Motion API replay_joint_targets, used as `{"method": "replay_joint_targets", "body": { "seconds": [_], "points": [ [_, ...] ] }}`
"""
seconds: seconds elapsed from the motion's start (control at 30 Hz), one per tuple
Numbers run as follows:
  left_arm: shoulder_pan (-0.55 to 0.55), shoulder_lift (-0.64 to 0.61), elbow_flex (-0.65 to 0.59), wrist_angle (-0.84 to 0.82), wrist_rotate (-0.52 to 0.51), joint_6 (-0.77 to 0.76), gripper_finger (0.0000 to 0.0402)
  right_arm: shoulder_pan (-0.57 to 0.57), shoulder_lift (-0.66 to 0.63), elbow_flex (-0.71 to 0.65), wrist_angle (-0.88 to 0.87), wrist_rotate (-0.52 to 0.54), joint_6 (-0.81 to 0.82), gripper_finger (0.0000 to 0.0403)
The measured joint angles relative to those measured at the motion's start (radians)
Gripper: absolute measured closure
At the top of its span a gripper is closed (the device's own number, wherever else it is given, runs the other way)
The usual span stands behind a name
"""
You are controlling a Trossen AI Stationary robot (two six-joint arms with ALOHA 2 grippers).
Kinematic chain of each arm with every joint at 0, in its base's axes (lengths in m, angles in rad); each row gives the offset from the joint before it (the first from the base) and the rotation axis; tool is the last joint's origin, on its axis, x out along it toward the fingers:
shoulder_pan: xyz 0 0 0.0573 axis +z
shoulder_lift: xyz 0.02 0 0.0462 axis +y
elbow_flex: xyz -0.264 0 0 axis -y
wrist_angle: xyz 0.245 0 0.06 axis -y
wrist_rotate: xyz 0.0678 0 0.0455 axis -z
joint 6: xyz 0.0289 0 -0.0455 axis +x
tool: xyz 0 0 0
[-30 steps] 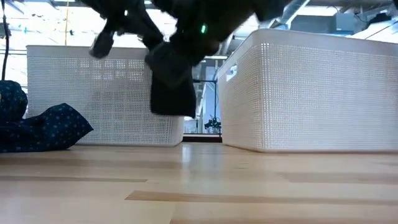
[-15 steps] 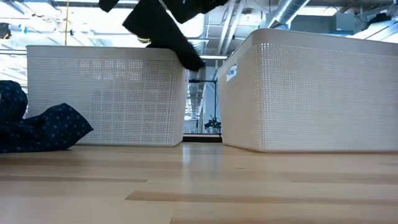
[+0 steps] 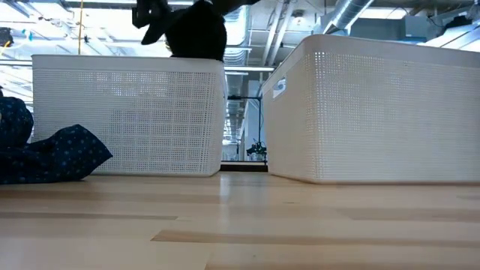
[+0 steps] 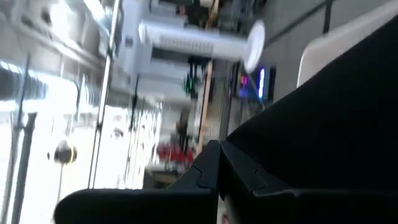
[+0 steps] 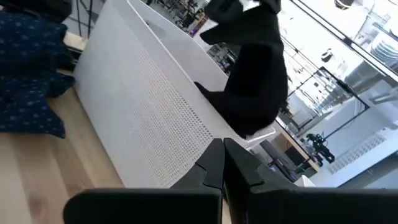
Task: Sort clothes
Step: Put the black shirt into the left laundry bin
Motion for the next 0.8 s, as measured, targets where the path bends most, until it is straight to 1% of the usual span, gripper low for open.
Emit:
{"method": "replay_joint_targets", "body": {
  "seconds": [0.13, 0.23, 0.37, 0.47, 0.63, 0.8],
  "points": [
    [0.112, 0.000, 0.000, -0.134, 0.004, -0.092, 0.0401, 0.016, 0.000, 0.000, -0.023, 0.000, 0.003, 0.0379],
    [0.181, 0.000, 0.000, -0.299, 0.051, -0.212, 0.0401, 0.024, 0.000, 0.000, -0.030, 0.001, 0.004, 0.0379],
    [0.244, 0.000, 0.000, -0.501, 0.152, -0.398, 0.0401, 0.029, 0.000, 0.000, -0.055, 0.001, 0.025, 0.0379],
    [0.274, 0.000, 0.000, -0.613, 0.243, -0.509, 0.0401, 0.030, 0.000, 0.000, -0.056, 0.002, 0.028, 0.0379],
    [0.319, 0.001, 0.000, -0.735, 0.385, -0.631, 0.0399, 0.029, 0.000, 0.000, -0.057, 0.002, 0.034, 0.0379],
    [0.377, 0.001, 0.000, -0.797, 0.497, -0.703, 0.0397, 0.029, 0.000, 0.000, -0.057, -0.021, 0.051, 0.0379]
  ]
}}
